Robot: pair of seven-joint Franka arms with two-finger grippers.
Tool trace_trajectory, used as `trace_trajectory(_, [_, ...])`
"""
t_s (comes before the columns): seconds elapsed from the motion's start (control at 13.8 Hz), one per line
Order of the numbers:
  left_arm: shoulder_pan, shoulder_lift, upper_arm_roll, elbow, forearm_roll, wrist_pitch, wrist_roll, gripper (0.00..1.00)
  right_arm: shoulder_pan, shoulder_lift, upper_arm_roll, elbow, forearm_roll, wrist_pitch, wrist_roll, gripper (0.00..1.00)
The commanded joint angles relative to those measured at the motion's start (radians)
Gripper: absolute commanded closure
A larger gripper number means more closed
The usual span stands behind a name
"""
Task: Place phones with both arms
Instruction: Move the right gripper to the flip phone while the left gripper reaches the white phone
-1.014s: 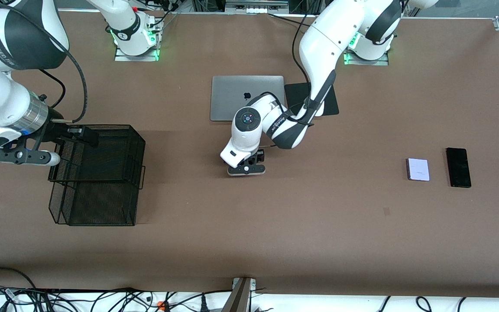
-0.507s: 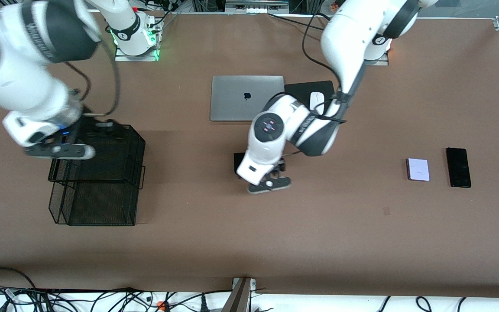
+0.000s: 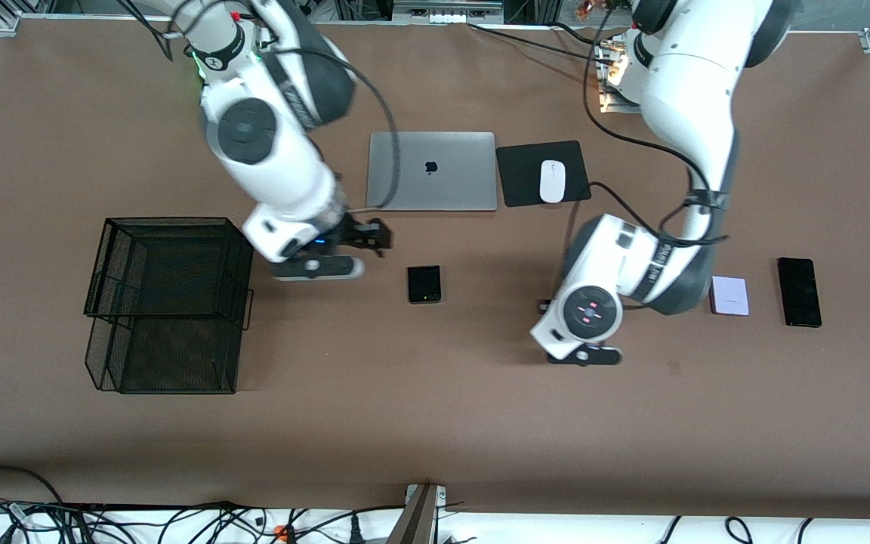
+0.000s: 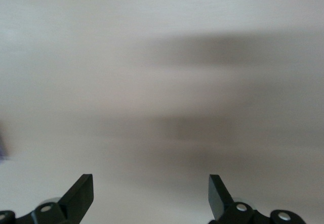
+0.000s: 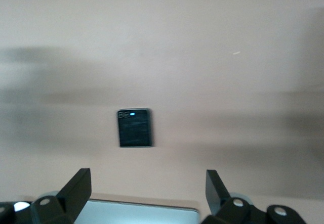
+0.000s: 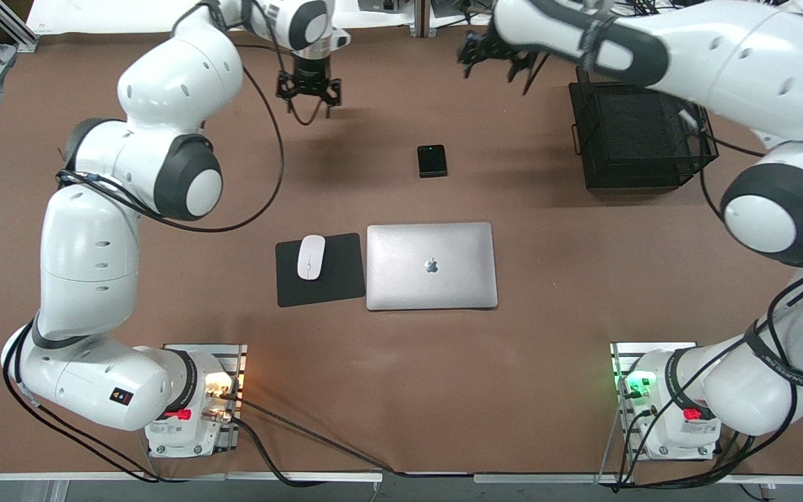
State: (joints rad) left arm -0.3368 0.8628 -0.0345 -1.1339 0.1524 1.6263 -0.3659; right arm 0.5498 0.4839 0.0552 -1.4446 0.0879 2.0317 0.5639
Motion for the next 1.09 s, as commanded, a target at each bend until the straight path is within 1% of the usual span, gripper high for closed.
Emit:
trace_trajectory(0.0, [0.085,-0.116,-0.008,-0.17,0.093,0.009,0.166,0.0,0.056,0.114,-0.012,0.05,-0.014,0.076,0.027,0.0])
trace_trajectory(0.14, [0.163,-0.166,-0.009,-0.248,0.142,0.055,0.296,0.0,0.094,0.192,-0.015,0.07,-0.06,0.137,0.025,0.0])
trace_trajectory(0.22, [0.195,-0.201,-0.01,-0.307,0.162,0.099,0.344,0.0,0.105,0.218,-0.015,0.07,-0.082,0.156,0.028,0.0])
trace_trajectory(0.36, [0.272,-0.29,-0.01,-0.454,0.177,0.231,0.416,0.0,0.111,0.271,-0.014,0.069,-0.1,0.206,0.033,0.0])
trace_trajectory(0.51, [0.352,-0.356,-0.01,-0.585,0.177,0.375,0.493,0.0,0.124,0.321,-0.015,0.069,-0.099,0.257,0.034,0.0])
trace_trajectory(0.65, [0.416,-0.389,-0.012,-0.693,0.177,0.516,0.536,0.0,0.127,0.35,-0.014,0.069,-0.099,0.274,0.037,0.0])
trace_trajectory(0.8, [0.479,-0.412,-0.018,-0.808,0.177,0.688,0.545,0.0,0.157,0.369,-0.018,0.069,-0.106,0.295,0.04,0.0])
trace_trajectory(0.94, [0.521,-0.413,-0.021,-0.892,0.176,0.817,0.544,0.0,0.163,0.381,-0.02,0.067,-0.112,0.35,0.039,0.0])
trace_trajectory(1.01, [0.541,-0.413,-0.021,-0.923,0.168,0.866,0.542,0.0,0.162,0.39,-0.02,0.067,-0.129,0.369,0.039,0.0])
